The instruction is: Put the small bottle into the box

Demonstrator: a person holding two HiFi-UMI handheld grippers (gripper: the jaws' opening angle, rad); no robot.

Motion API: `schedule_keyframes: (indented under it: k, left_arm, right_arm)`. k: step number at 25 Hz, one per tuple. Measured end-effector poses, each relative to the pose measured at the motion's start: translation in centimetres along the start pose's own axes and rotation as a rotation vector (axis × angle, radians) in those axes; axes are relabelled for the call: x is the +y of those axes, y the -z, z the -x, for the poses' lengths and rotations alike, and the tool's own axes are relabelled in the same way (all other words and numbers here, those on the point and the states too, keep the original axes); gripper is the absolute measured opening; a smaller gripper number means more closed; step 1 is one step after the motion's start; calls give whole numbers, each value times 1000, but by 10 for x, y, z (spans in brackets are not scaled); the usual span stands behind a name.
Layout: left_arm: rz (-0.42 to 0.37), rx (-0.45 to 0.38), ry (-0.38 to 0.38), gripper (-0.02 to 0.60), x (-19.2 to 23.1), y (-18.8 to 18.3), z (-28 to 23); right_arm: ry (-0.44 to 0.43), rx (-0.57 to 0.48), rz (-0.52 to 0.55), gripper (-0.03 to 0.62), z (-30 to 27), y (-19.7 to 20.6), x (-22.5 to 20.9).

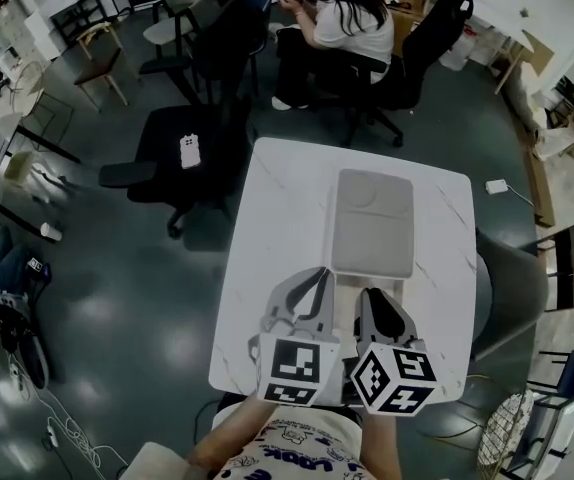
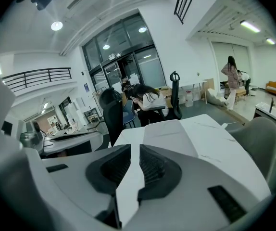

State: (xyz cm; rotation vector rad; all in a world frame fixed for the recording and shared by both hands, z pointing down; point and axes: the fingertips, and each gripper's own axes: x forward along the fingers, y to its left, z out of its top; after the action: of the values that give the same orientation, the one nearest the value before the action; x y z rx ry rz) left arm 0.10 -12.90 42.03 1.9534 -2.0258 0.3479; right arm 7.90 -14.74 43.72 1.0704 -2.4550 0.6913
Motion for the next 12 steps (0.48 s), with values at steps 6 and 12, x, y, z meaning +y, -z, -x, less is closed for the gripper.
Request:
schedule_keyframes:
  k: [6,12]
  left_arm:
    - [2,-9,1,20,-1,-2,6]
    - [-1,-12,9,20,-5,-3,9]
  right_arm:
    - [0,-2,3,66,4,3,4]
    - [5,-8,9,66,10,2,3]
